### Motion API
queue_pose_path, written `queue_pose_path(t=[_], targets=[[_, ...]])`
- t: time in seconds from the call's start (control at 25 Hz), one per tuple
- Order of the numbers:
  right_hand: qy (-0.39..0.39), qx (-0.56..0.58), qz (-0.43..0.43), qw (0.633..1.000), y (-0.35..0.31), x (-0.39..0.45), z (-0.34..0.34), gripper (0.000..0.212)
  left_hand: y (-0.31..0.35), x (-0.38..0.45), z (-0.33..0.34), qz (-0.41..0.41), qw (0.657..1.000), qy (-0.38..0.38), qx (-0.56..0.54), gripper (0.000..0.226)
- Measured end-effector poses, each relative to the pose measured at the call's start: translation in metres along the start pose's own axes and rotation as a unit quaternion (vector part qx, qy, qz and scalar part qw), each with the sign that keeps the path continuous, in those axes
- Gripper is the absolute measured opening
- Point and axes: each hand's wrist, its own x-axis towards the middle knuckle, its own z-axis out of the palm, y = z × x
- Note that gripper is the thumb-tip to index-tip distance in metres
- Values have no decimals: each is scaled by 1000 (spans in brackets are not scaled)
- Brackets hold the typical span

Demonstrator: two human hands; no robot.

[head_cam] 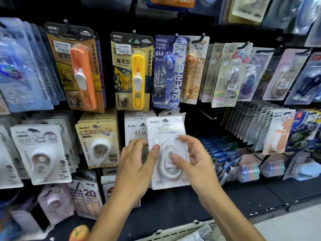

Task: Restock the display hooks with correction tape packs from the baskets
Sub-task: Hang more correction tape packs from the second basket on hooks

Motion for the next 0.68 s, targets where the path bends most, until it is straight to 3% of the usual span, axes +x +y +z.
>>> queue_pose_path(t=[0.04, 0.12, 0.32, 0.52, 0.68], targets=[[44, 4, 12, 999, 0, 5, -5, 41, -4, 1, -3, 25, 994, 5, 108, 33], [104, -26, 30, 994, 1, 11, -17, 40, -9, 1, -7, 20, 978, -29, 208, 49], [141, -62, 31, 988, 6, 4, -23, 32, -9, 2, -5, 9, 963, -85, 256, 61], [69, -103, 76, 989, -6, 23, -27, 26, -15, 2, -2, 18, 961, -94, 258, 67], [-48, -298, 77, 950, -3, 39, -28, 53, -17, -4, -2, 34, 964, -85, 250, 67]])
